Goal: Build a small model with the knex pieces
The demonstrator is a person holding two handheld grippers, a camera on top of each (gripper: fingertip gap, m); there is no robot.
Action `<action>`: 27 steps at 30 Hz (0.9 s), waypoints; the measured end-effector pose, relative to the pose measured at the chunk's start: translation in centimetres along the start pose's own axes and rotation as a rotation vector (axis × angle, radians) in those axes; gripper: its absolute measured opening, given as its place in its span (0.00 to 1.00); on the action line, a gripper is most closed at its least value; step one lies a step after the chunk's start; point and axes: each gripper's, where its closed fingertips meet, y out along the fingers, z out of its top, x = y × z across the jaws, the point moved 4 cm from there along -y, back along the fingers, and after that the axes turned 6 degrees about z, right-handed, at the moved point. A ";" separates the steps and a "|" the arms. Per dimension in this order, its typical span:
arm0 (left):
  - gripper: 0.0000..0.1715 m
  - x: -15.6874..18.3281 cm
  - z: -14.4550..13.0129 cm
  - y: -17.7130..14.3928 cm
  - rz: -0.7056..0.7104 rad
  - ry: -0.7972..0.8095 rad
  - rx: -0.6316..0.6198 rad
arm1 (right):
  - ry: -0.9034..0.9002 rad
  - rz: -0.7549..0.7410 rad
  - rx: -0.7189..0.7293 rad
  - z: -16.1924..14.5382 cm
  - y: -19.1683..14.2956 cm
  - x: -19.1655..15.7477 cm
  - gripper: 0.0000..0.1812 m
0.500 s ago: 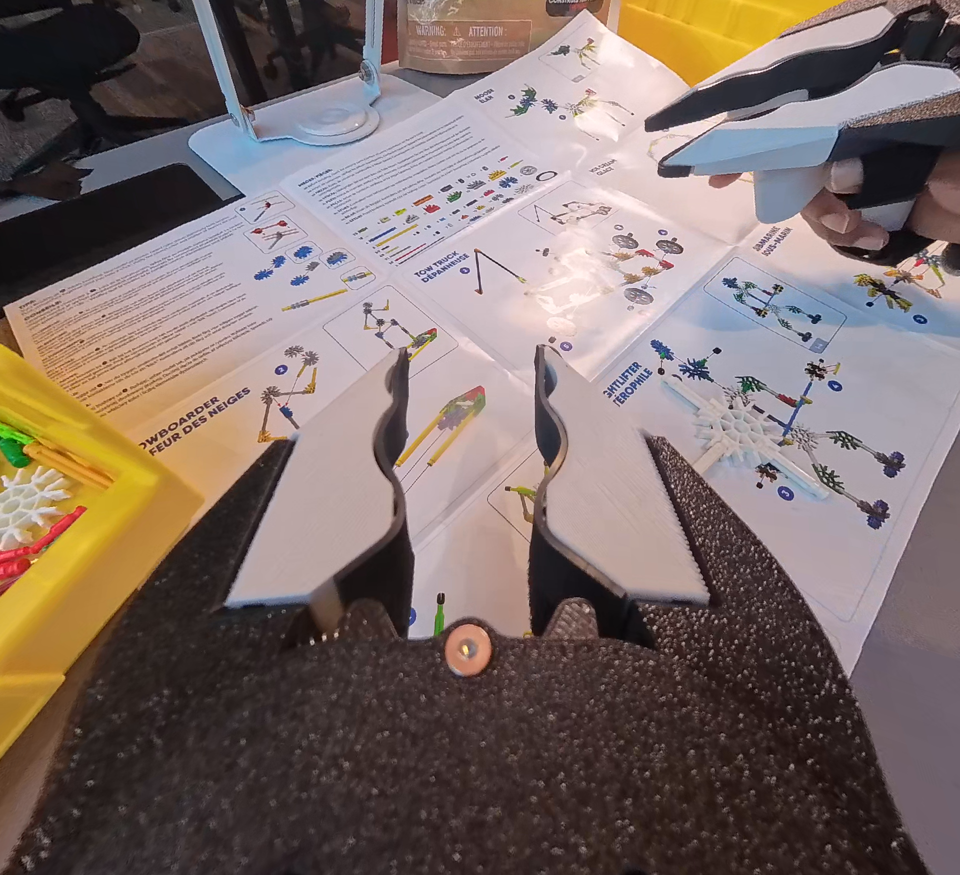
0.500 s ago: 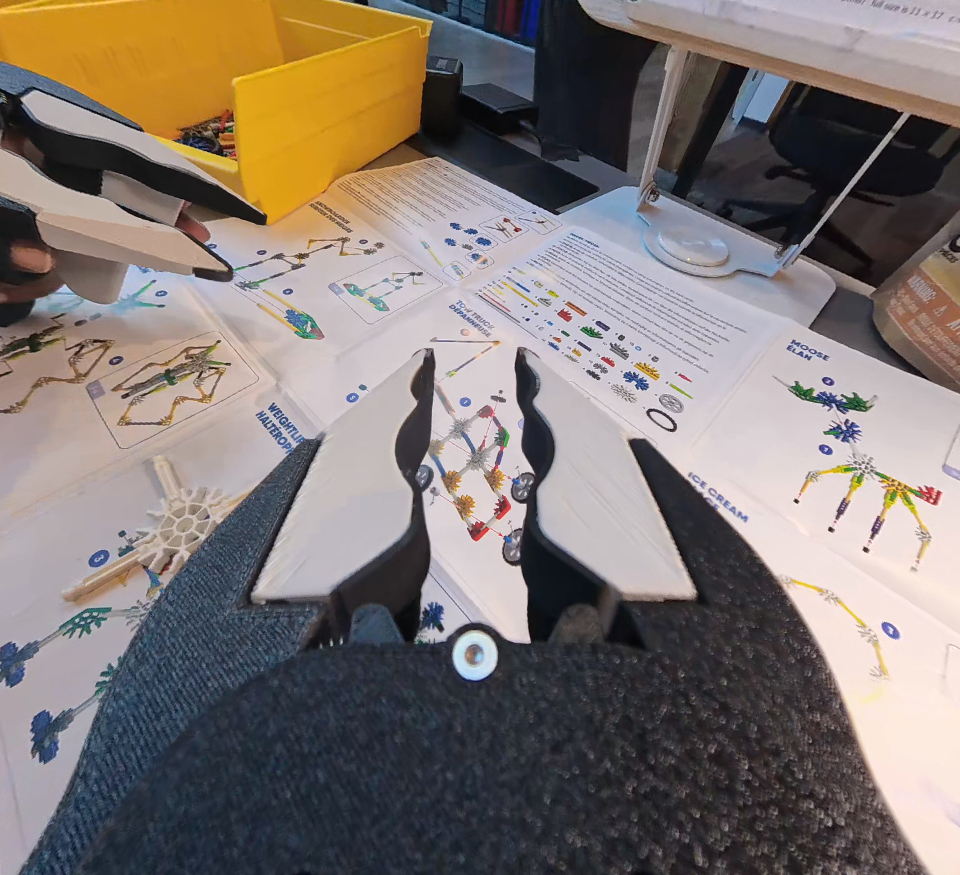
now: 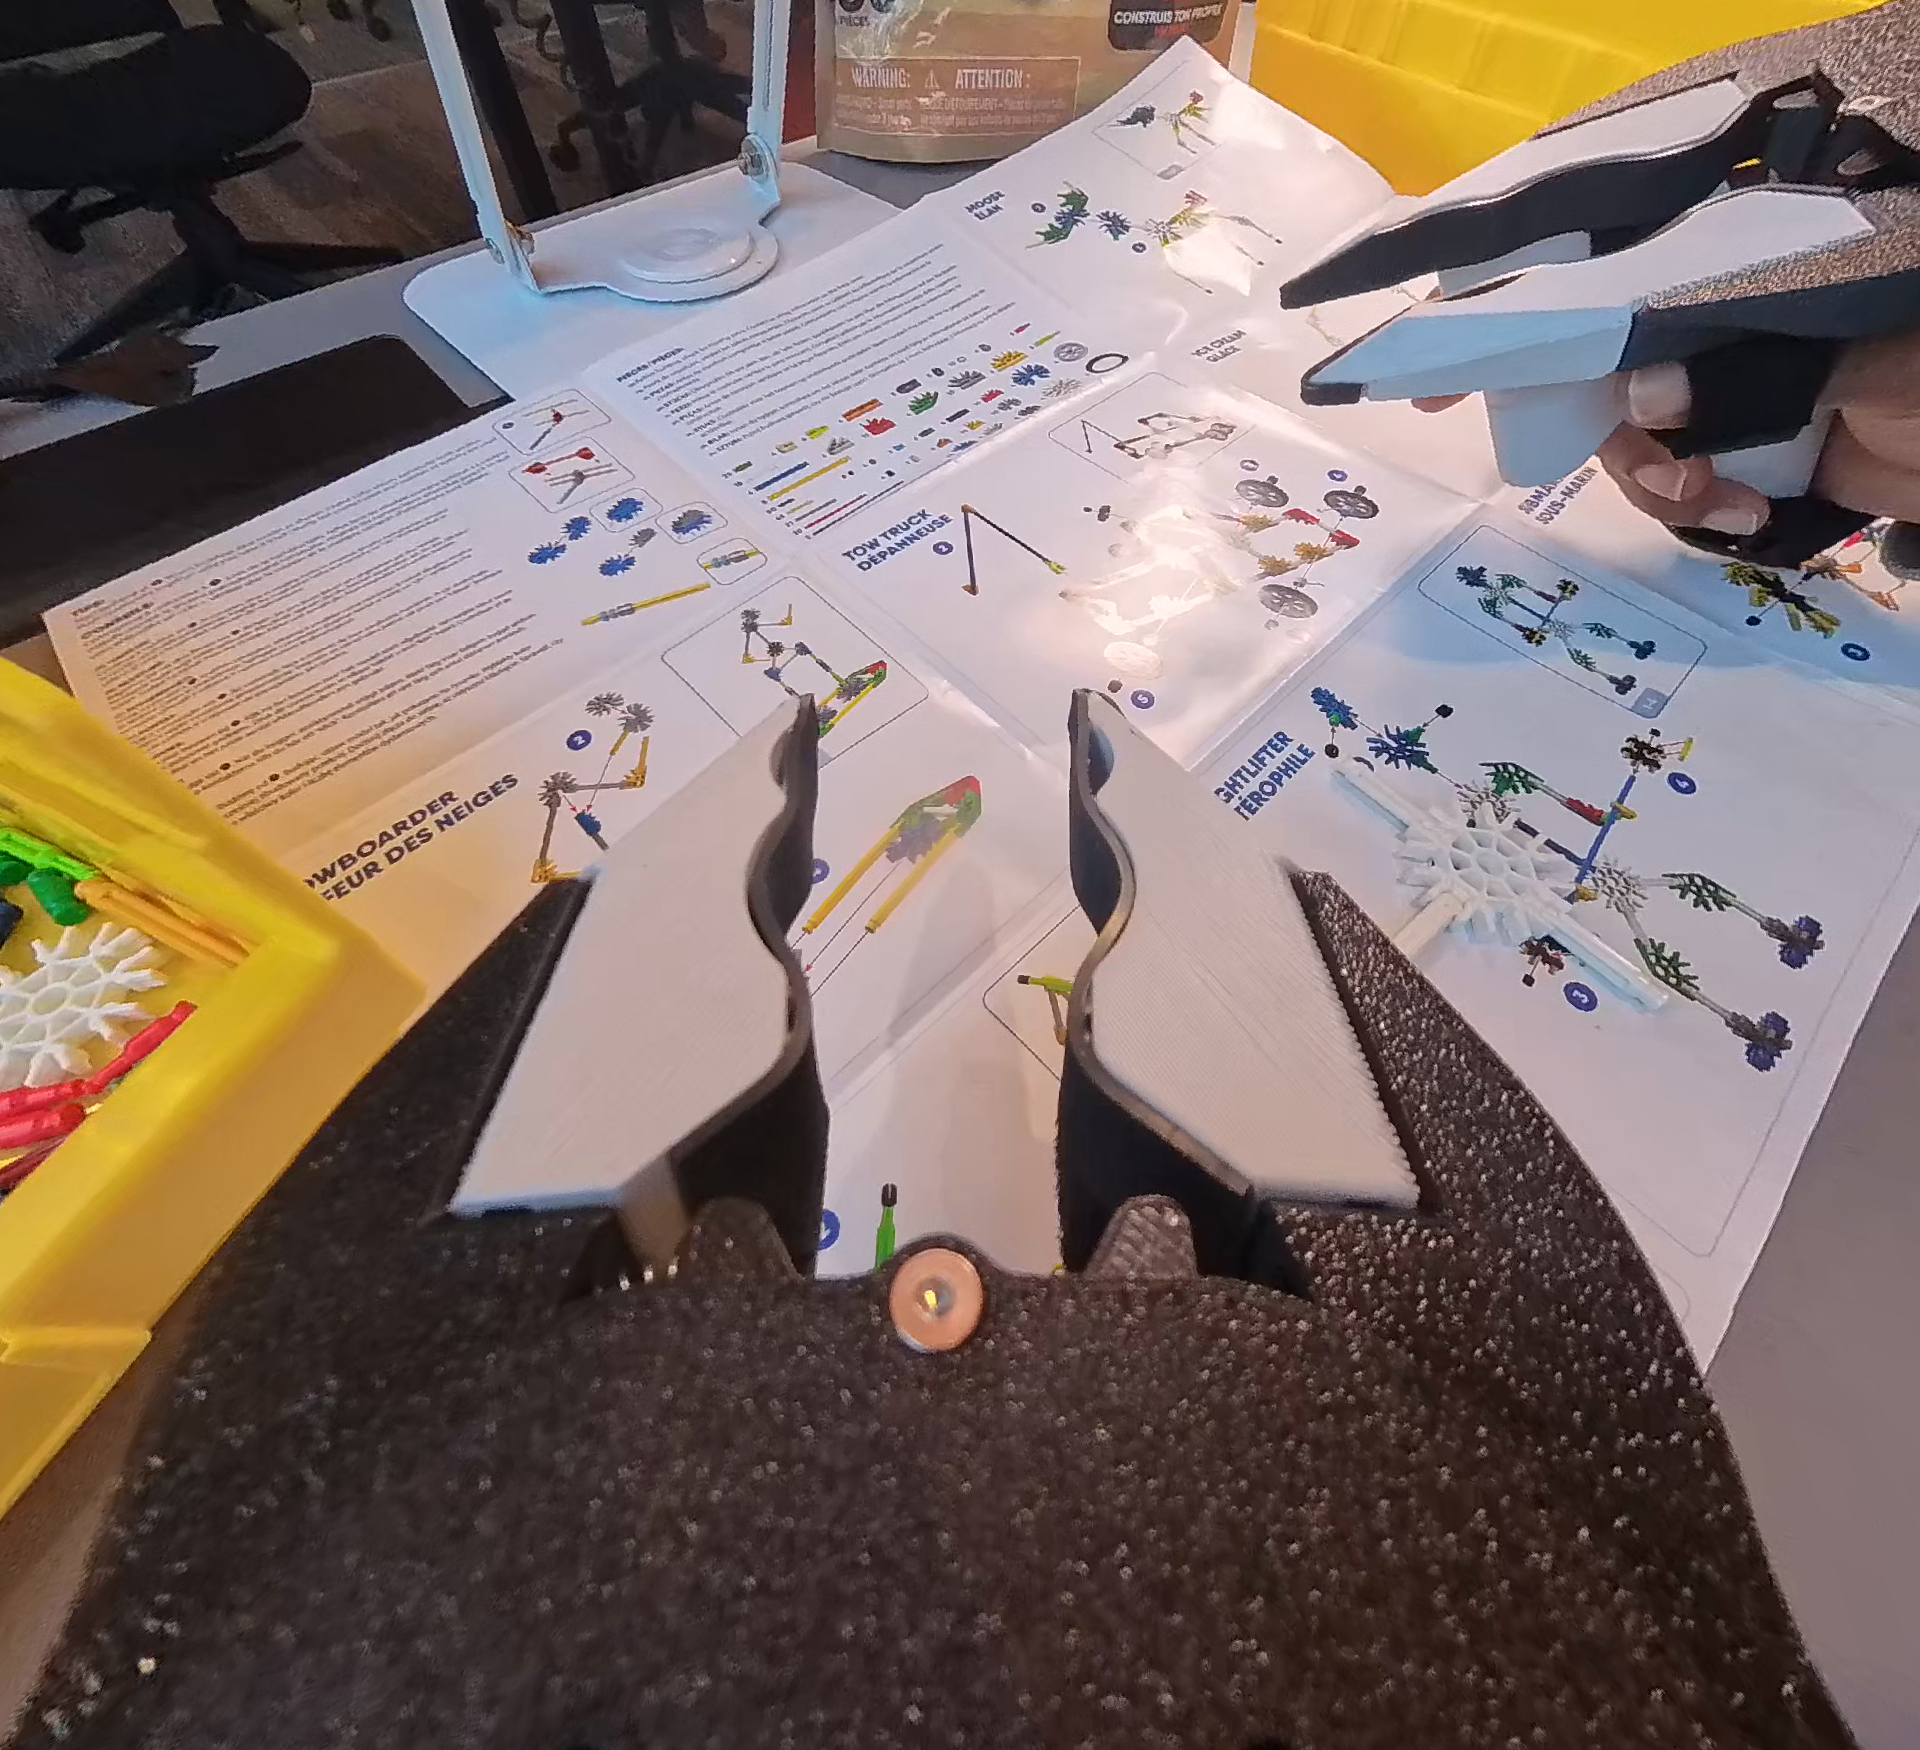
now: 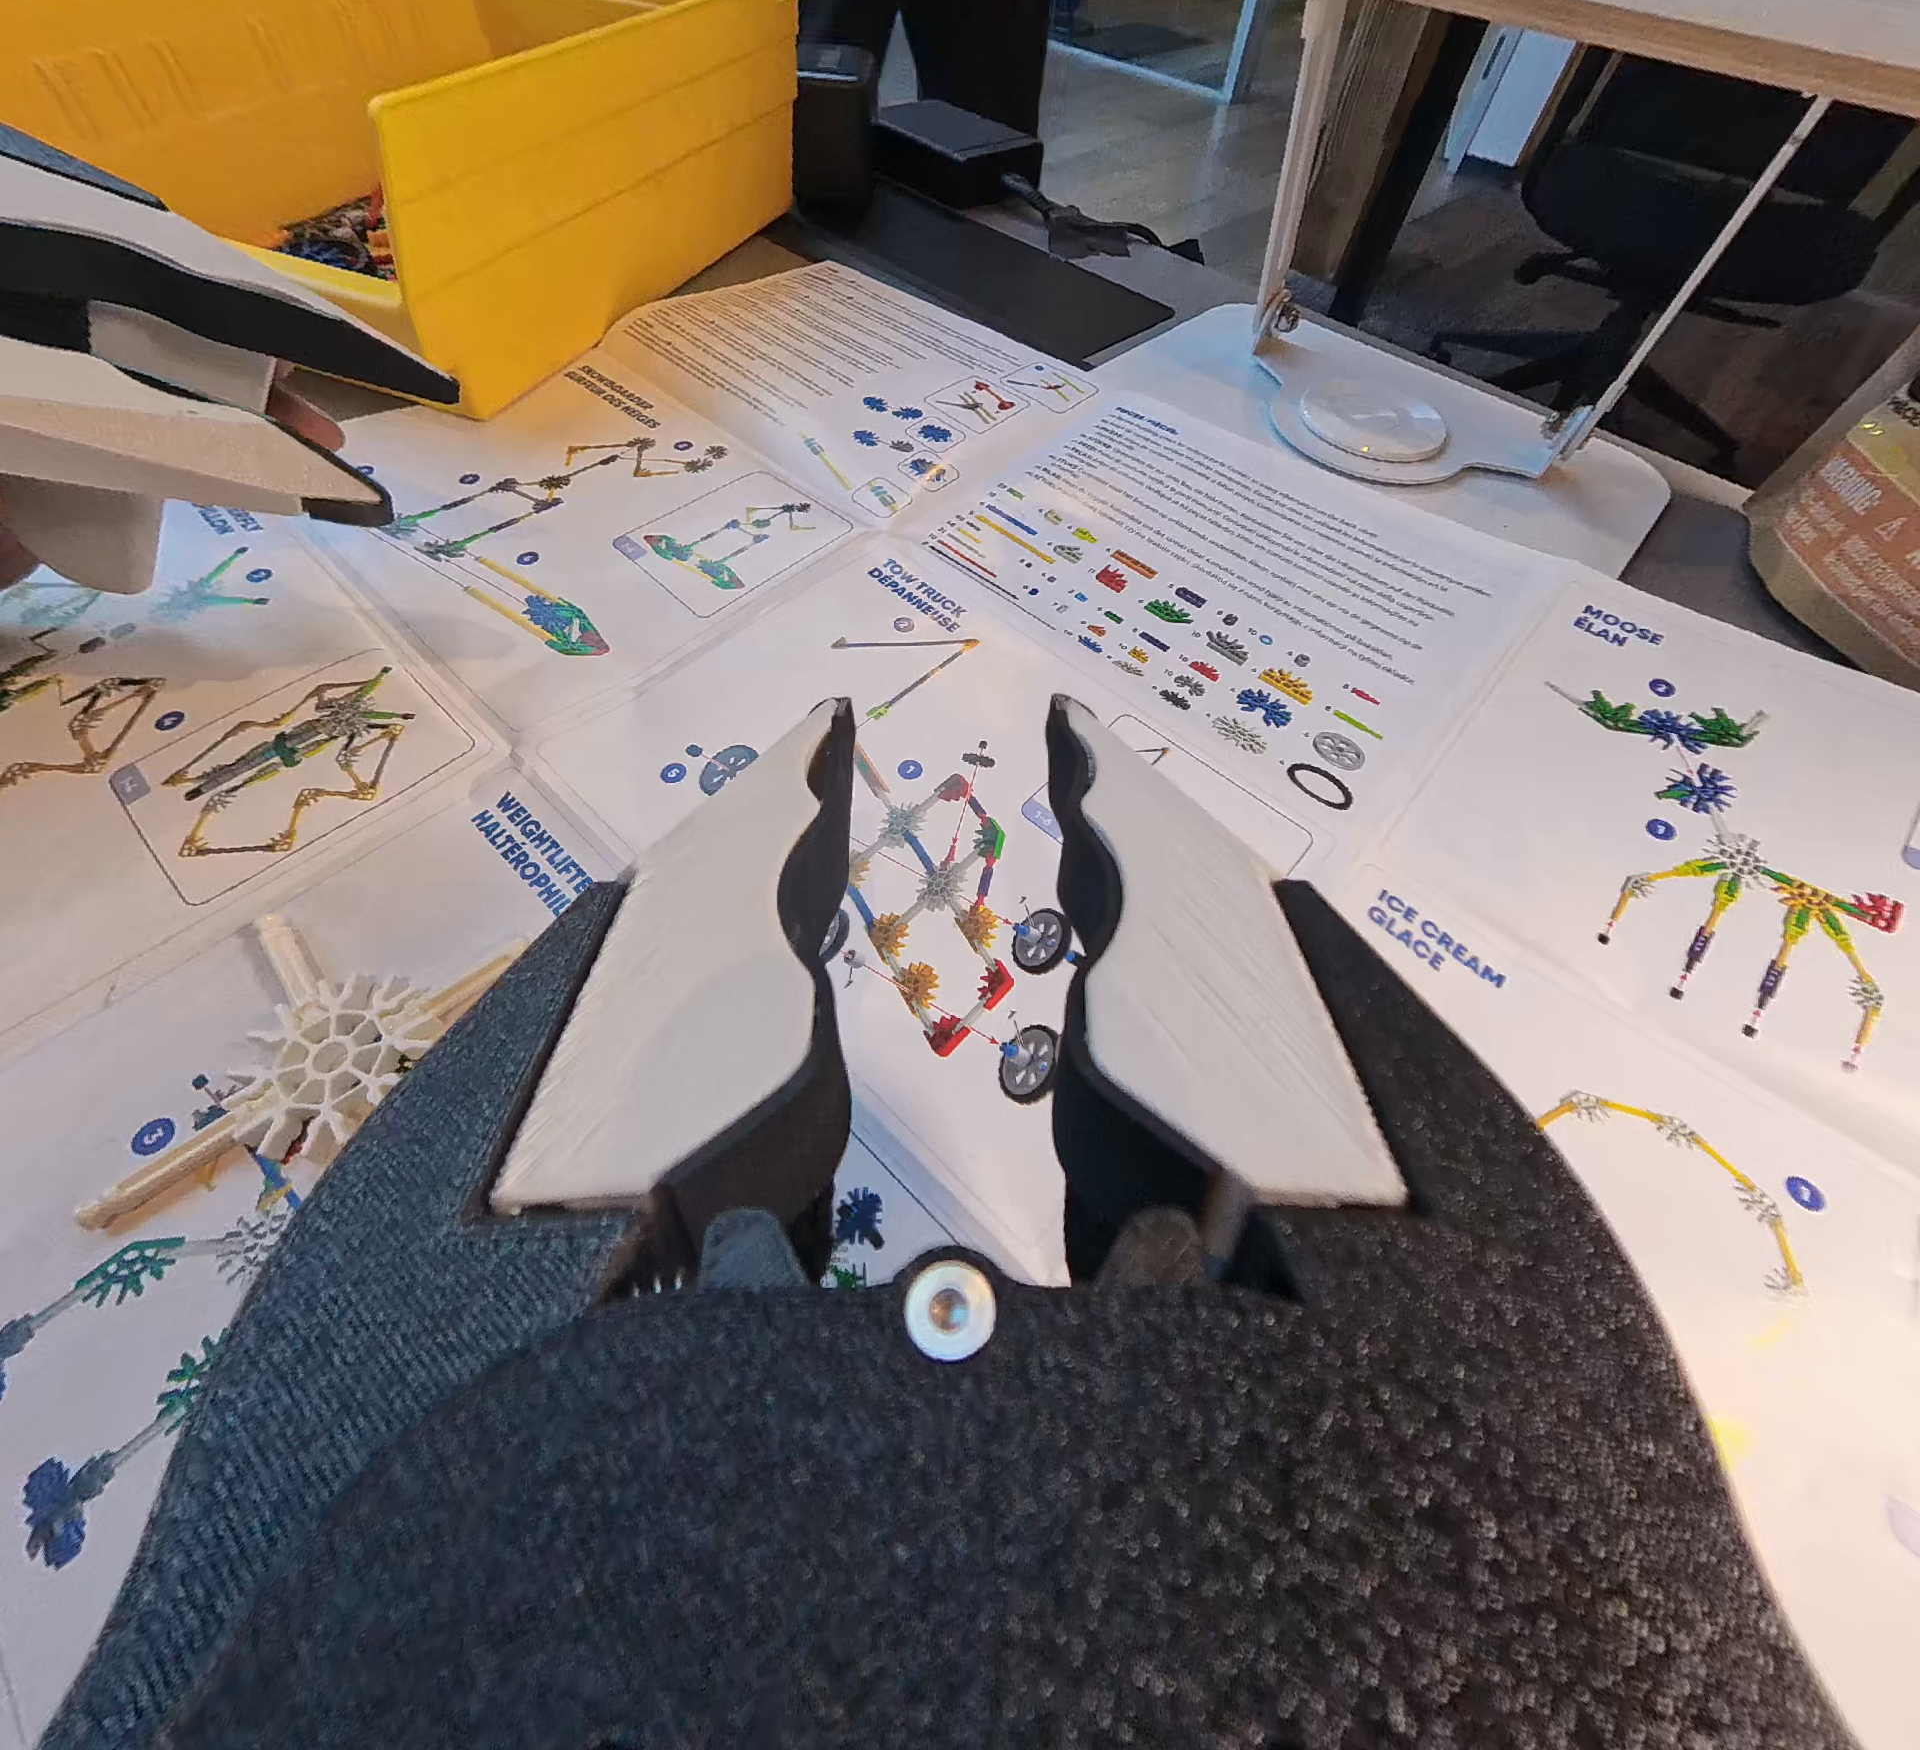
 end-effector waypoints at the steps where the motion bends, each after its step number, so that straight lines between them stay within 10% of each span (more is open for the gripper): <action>1: 0.27 0.0 0.0 0.0 -0.001 -0.004 0.001 | 0.000 -0.001 -0.001 0.0 0.1 0.0 0.20; 27: 0.27 -0.9 0.3 -0.2 -0.004 -0.055 0.026 | 0.006 -0.009 -0.034 -0.7 0.0 0.6 0.20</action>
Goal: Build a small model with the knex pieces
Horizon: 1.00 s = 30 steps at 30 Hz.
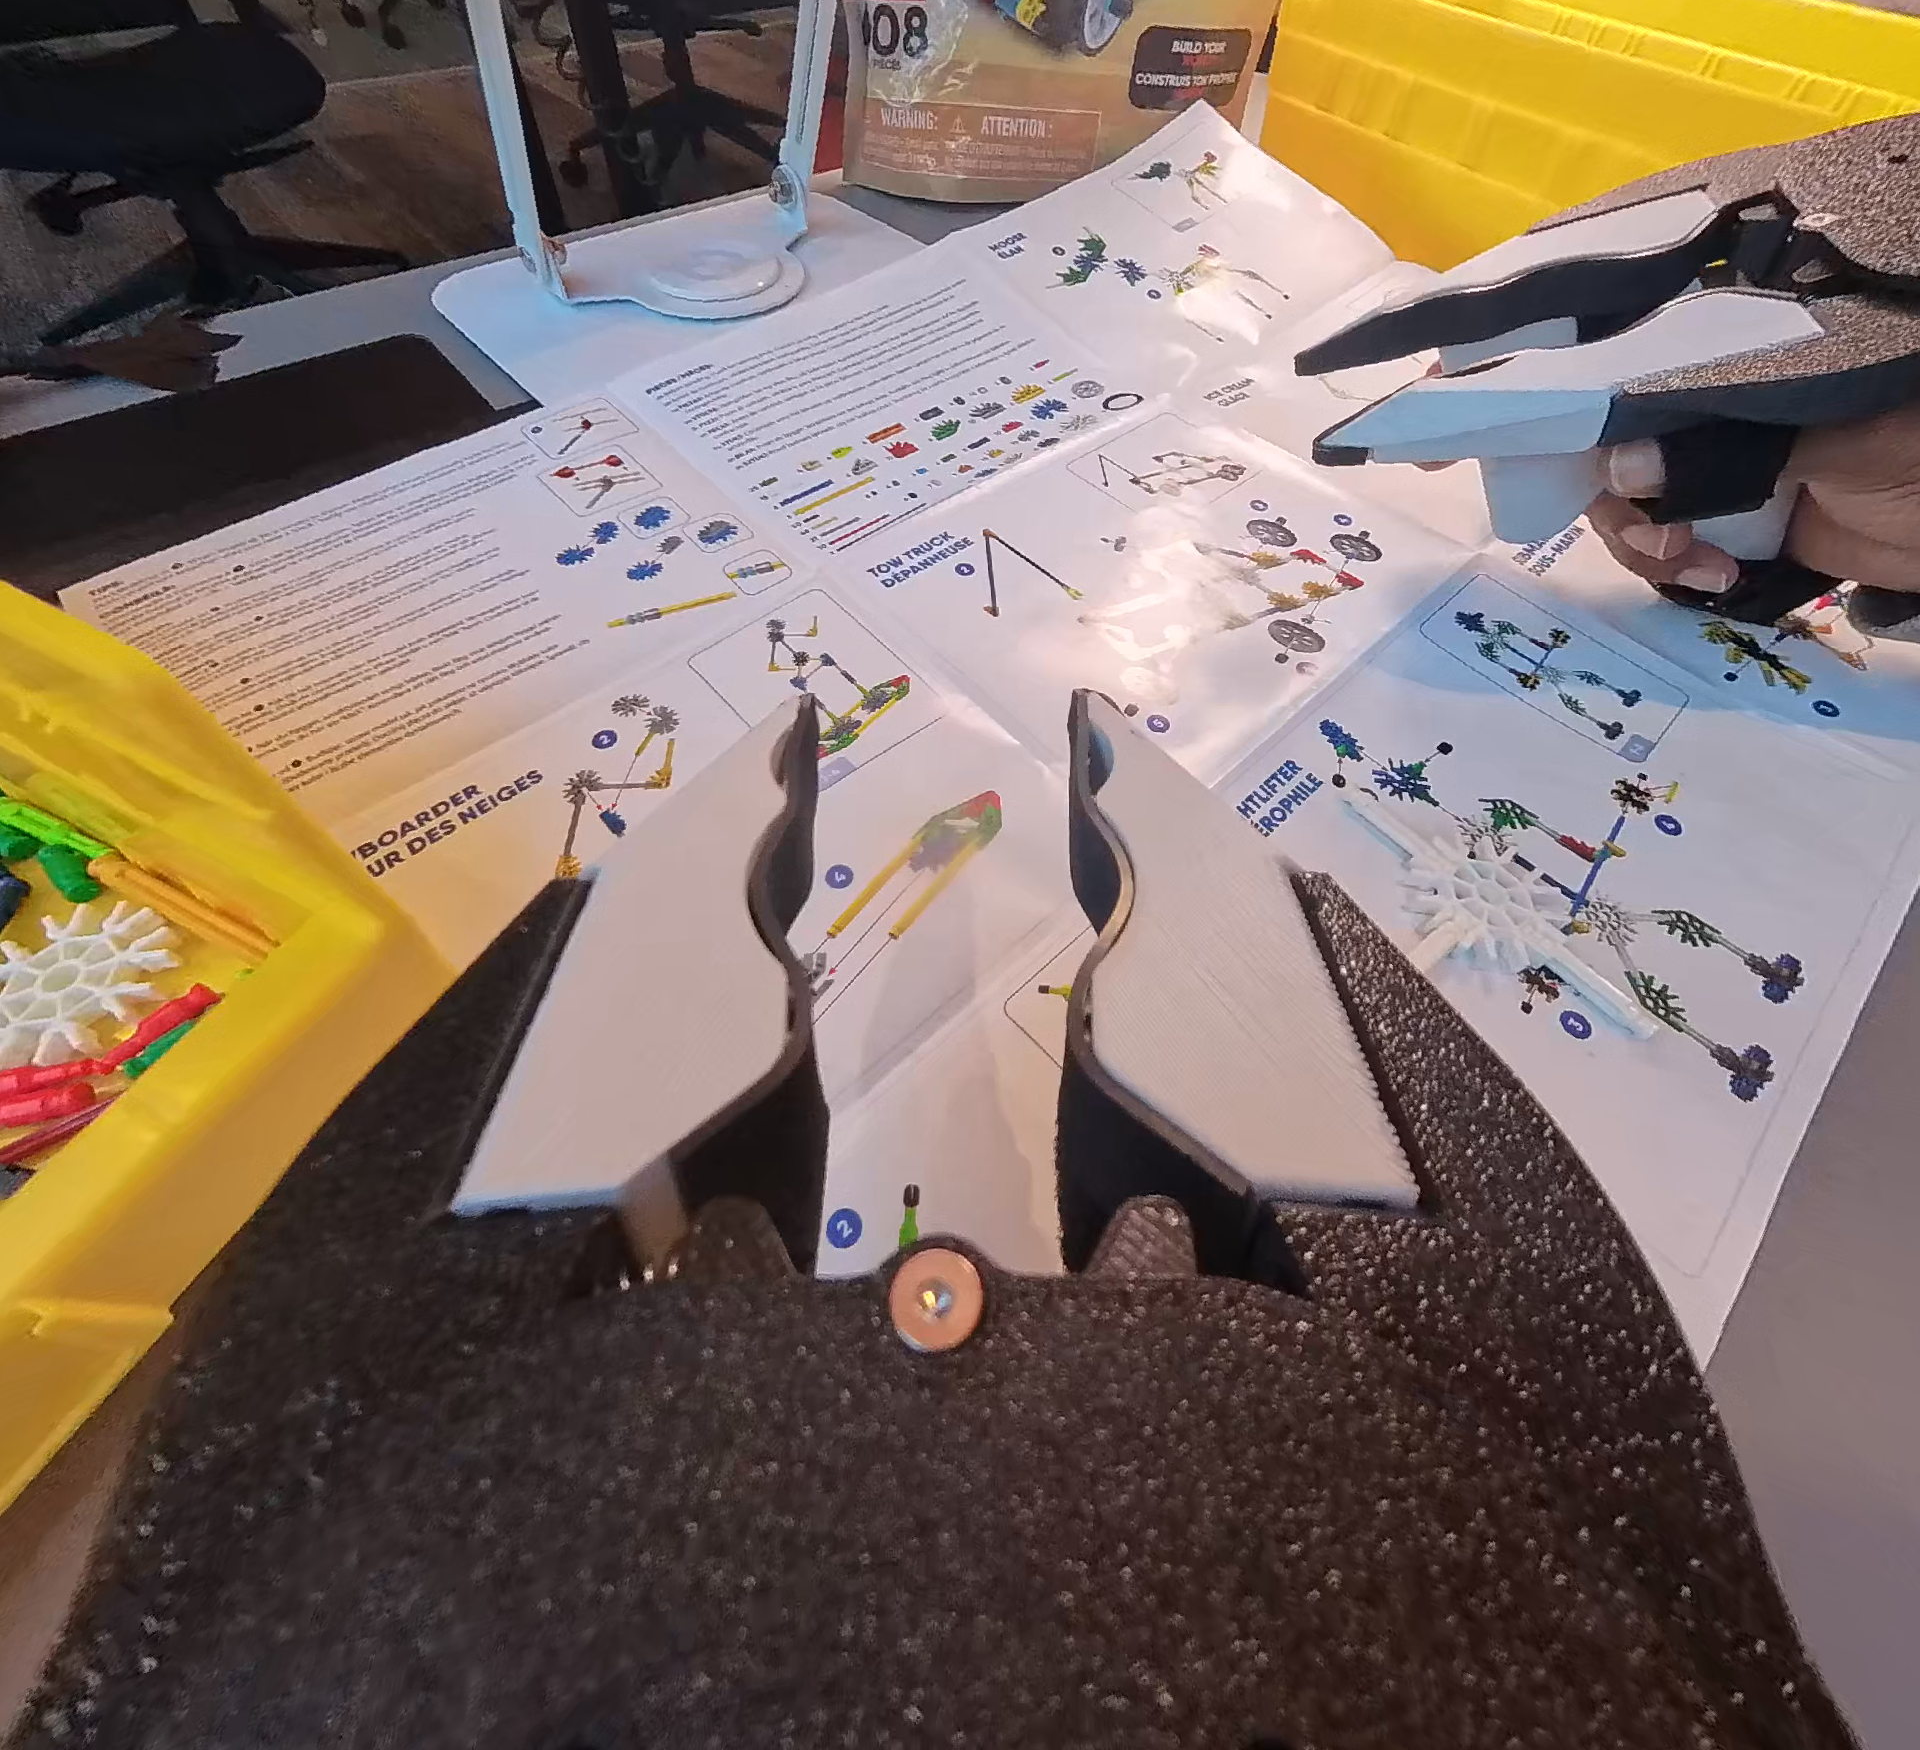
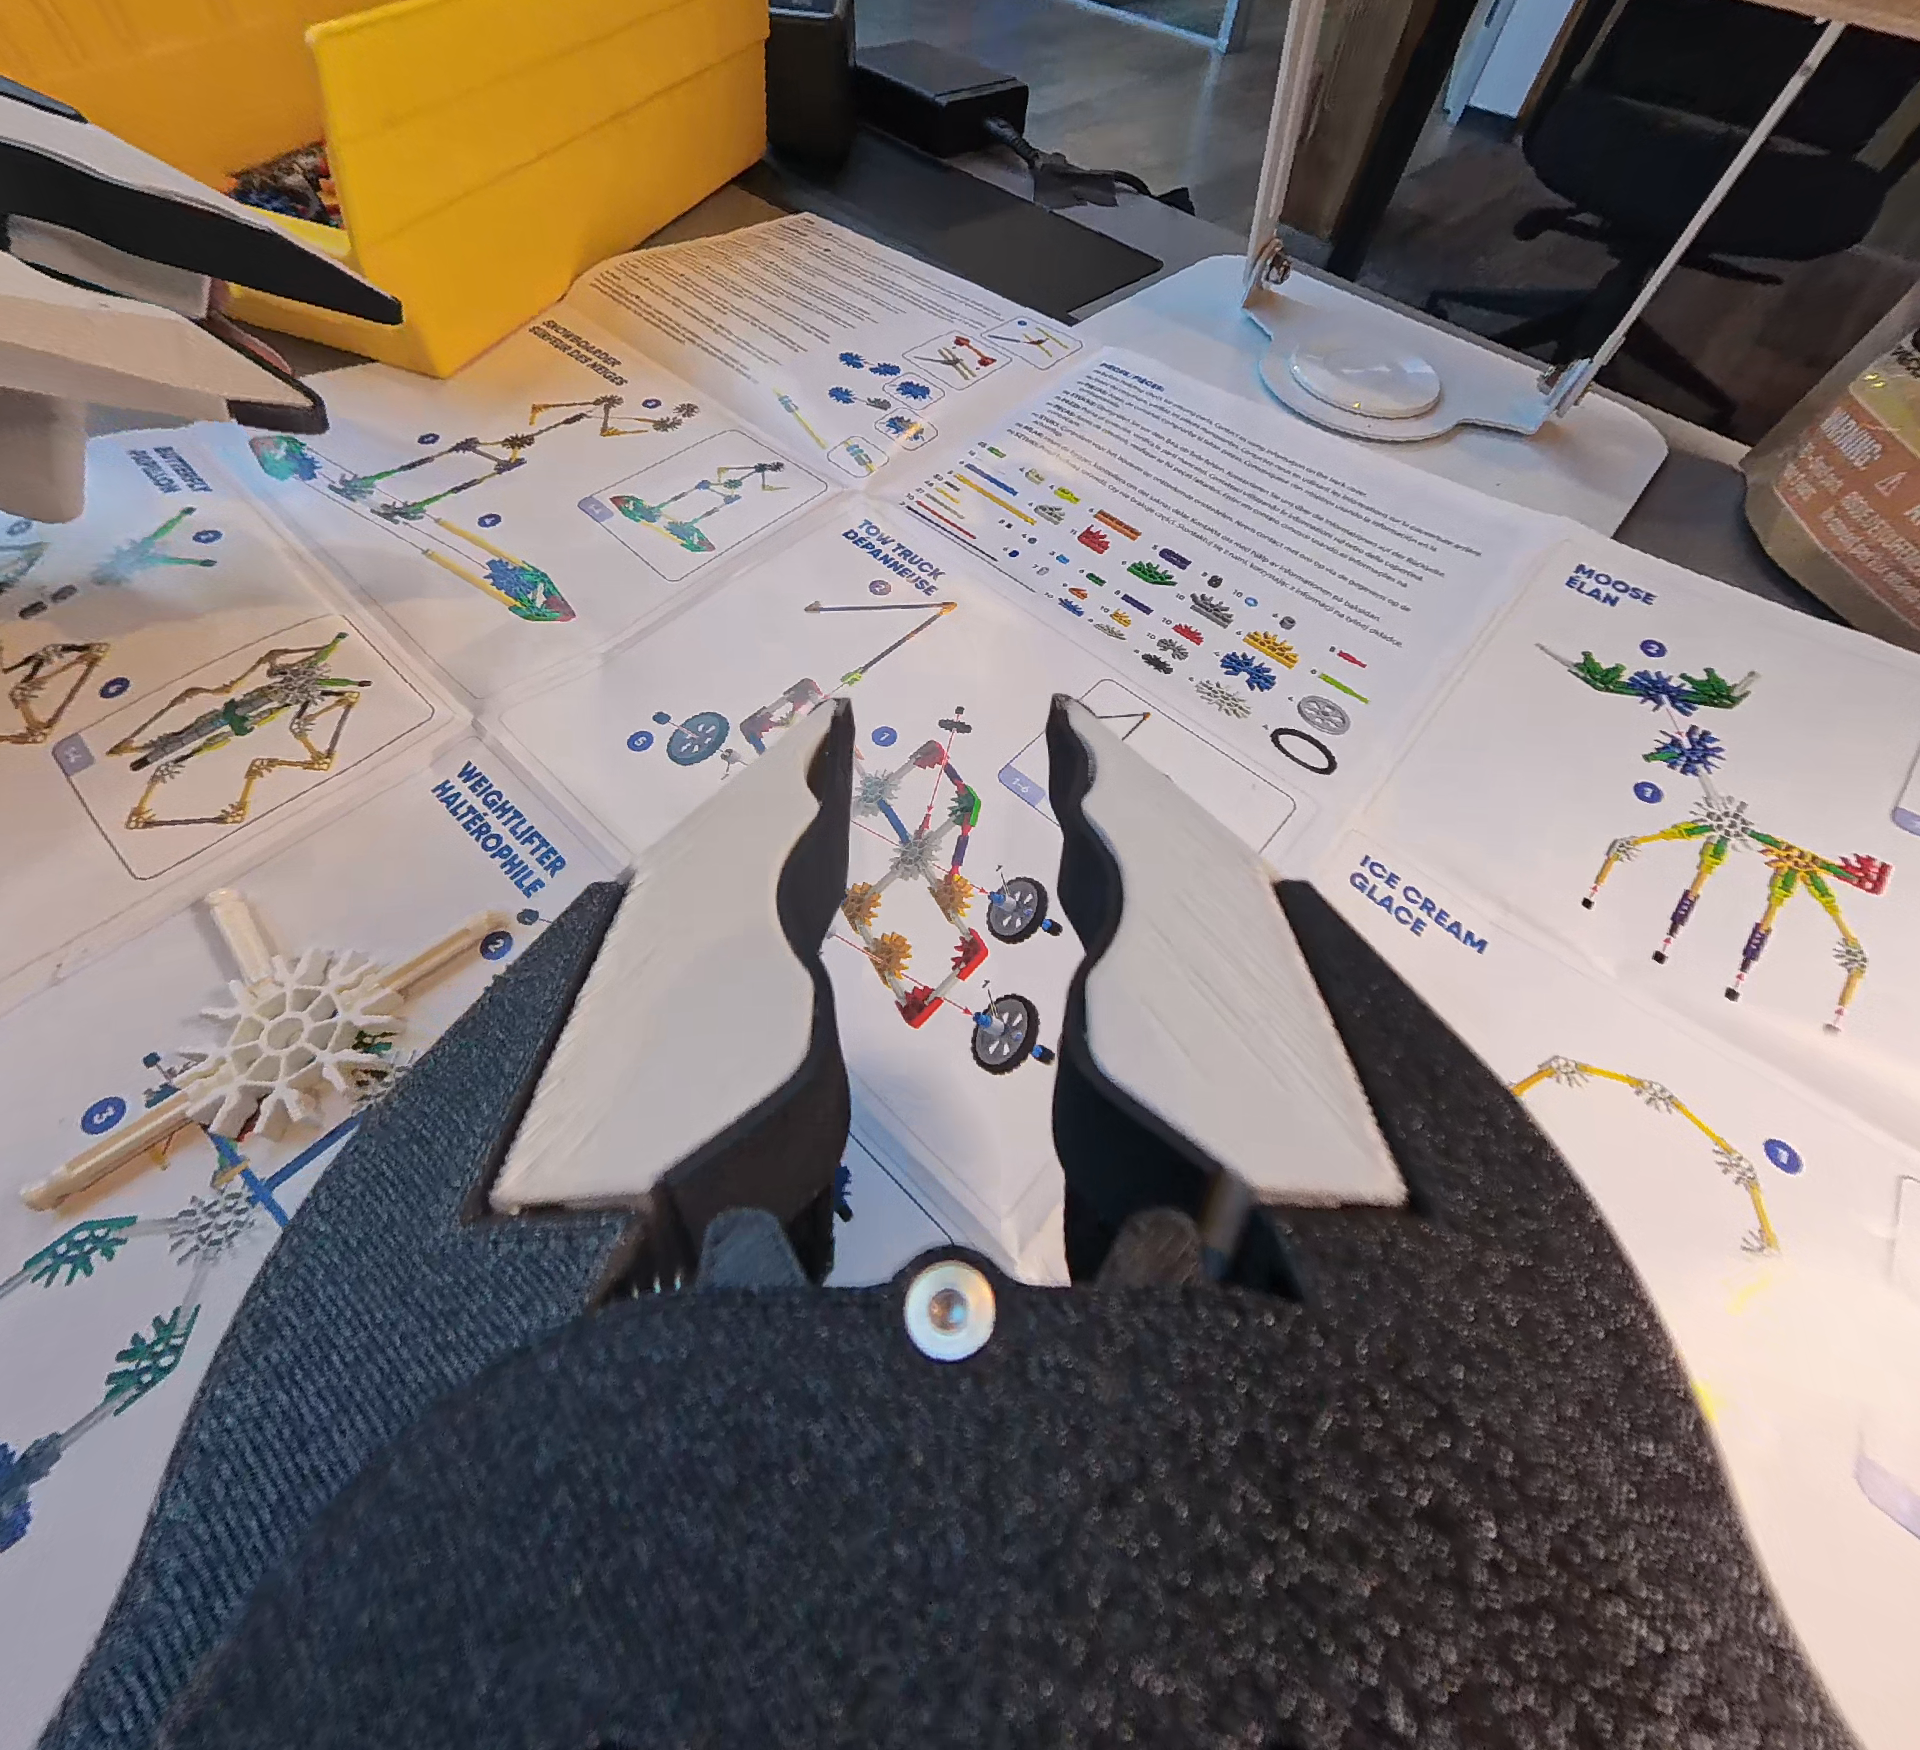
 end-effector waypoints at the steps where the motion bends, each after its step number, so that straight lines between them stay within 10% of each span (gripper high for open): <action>1: 0.27 -0.1 0.0 0.0 0.000 -0.006 0.000 | 0.004 0.000 -0.004 -0.1 0.0 0.1 0.20; 18: 0.22 -3.8 0.7 -1.6 0.144 0.012 0.009 | 0.075 0.086 -0.215 -0.5 1.8 -3.9 0.21; 30: 0.20 -6.4 0.6 -3.4 0.293 0.011 0.034 | -0.377 0.427 -0.386 15.5 -0.5 -19.4 0.32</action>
